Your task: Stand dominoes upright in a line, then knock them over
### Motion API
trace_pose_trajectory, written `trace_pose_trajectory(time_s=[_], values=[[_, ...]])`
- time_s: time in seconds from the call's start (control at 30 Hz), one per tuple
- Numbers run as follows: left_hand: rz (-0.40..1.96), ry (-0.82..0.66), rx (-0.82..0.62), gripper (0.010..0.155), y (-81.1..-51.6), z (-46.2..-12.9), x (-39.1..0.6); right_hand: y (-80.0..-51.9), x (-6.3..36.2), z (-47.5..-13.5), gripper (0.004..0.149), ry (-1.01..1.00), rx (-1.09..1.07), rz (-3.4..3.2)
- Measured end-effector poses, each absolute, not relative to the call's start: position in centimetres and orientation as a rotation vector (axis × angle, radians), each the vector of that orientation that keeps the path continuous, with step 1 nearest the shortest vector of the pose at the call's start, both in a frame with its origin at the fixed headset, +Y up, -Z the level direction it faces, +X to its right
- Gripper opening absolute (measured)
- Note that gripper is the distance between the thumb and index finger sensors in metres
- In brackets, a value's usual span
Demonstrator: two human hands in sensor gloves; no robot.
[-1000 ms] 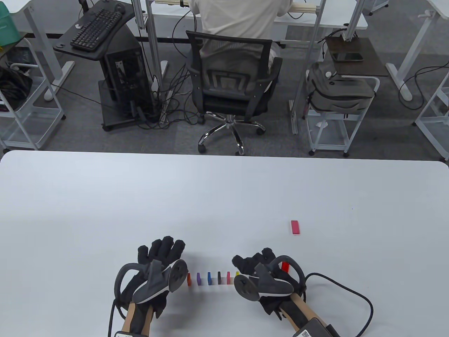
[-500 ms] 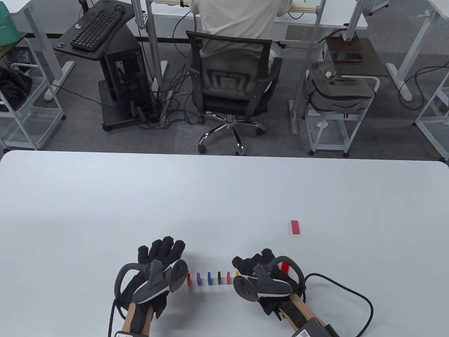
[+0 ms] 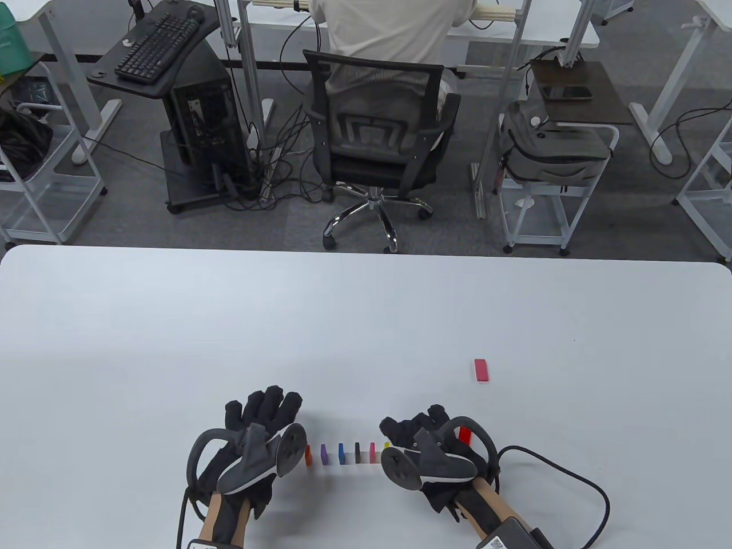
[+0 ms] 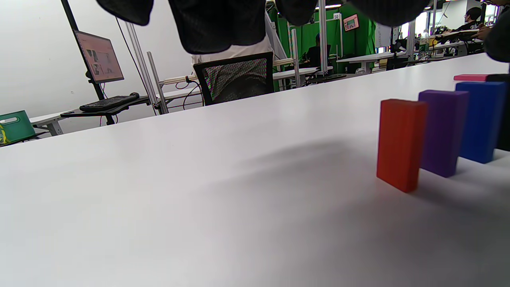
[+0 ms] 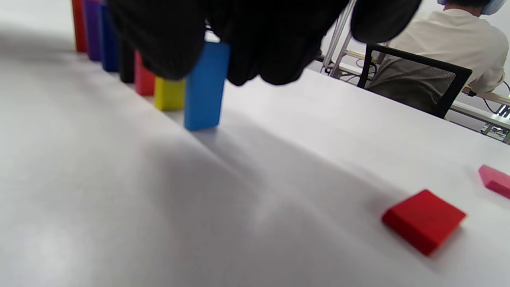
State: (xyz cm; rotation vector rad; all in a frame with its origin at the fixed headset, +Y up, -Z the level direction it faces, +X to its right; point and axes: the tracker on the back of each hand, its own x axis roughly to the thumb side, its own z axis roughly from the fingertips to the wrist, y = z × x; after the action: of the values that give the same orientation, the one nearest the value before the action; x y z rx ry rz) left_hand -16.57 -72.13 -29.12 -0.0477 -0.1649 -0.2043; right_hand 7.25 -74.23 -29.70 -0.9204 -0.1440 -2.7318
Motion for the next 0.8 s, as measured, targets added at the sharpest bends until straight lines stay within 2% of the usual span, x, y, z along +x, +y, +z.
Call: trace_pose_trajectory(time_s=[0.23, 0.4, 0.57, 0.8], values=[[-0.209, -0.165, -0.051, 0.074, -72.1, -29.1, -16.6, -73.7, 7.5, -29.7, 0.074, -0.136, -0.914, -2.745], [-0.206, -0.164, -0.048, 0.074, -72.0, -29.1, -16.6, -72.0, 8.9, -30.1, 0.075, -0.09, -0.857, -2.832], [-0.2, -0.165, -0.043, 0.074, -72.0, -29.1, -16.6, -70.1, 12.0, -31.5, 0.068, -0.043, -0.692, -2.943], [-0.201, -0.16, -0.036, 0.074, -72.0, -29.1, -16.6, -70.0, 16.8, -35.6, 0.063, -0.172, -0.331, -3.041]])
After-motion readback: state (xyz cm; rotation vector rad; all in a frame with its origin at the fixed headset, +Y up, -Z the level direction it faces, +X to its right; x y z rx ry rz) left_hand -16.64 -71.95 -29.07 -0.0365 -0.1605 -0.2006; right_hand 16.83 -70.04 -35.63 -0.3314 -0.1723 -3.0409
